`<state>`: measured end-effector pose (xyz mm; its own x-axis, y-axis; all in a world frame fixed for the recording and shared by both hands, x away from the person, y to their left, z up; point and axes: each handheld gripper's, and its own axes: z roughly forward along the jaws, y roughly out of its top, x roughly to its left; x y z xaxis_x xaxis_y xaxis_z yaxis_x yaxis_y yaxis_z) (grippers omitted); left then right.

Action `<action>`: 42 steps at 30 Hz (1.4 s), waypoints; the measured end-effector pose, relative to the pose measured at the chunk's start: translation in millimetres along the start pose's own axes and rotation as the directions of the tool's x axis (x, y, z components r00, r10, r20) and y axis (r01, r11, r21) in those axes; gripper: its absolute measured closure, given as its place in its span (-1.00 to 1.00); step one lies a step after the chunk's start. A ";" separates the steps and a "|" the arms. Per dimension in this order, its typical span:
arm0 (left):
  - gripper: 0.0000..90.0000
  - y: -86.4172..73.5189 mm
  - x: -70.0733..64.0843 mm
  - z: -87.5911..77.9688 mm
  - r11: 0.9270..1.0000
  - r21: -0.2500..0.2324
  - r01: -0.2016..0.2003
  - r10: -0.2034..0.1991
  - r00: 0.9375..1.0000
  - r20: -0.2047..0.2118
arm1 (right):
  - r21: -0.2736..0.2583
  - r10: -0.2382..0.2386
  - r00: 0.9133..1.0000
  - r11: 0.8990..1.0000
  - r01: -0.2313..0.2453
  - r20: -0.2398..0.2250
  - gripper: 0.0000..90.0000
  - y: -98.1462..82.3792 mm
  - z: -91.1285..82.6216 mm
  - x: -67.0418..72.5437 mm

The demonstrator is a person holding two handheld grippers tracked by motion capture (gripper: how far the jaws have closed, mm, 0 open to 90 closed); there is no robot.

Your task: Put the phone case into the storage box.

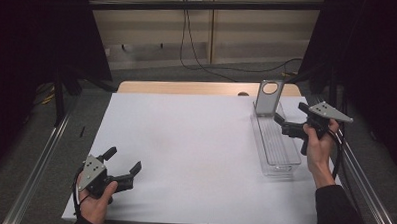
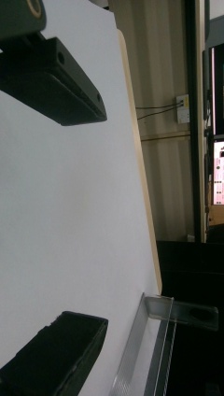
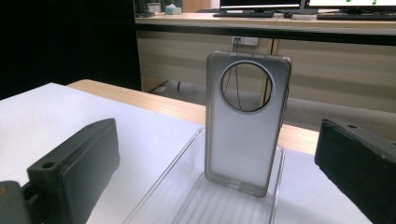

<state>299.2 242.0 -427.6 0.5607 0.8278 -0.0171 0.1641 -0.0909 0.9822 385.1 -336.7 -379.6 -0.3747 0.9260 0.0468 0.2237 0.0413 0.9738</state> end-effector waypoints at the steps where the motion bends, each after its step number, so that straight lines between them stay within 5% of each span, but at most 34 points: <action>1: -0.94 0.0 -0.1 -0.1 1.000 -0.001 -0.005 0.005 1.000 -0.003 | -0.003 0.000 1.000 1.000 0.000 -0.004 -1.00 -0.8 -1.5 0.6; 17: -0.94 1.3 -1.6 -2.8 0.999 -0.035 0.003 -0.001 0.999 0.039 | -0.015 -0.011 1.000 1.000 0.011 -0.007 -1.00 -23.3 -27.1 14.3; 30: -0.94 1.7 -3.1 -4.8 1.000 -0.027 -0.004 0.005 1.000 0.020 | -0.027 -0.031 0.999 0.999 0.032 0.030 -1.00 -35.4 -51.8 28.1; 42: -0.93 1.2 -4.1 -8.0 1.000 -0.005 -0.004 0.004 1.000 -0.023 | -0.040 0.016 0.998 0.999 -0.013 0.054 -1.00 -56.2 -79.3 34.6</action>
<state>290.7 242.9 -424.9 0.5427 0.8399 -0.0092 0.1582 -0.0914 0.9832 288.3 -336.8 -415.1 -0.3223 0.9453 0.0500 0.1926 0.0138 0.9812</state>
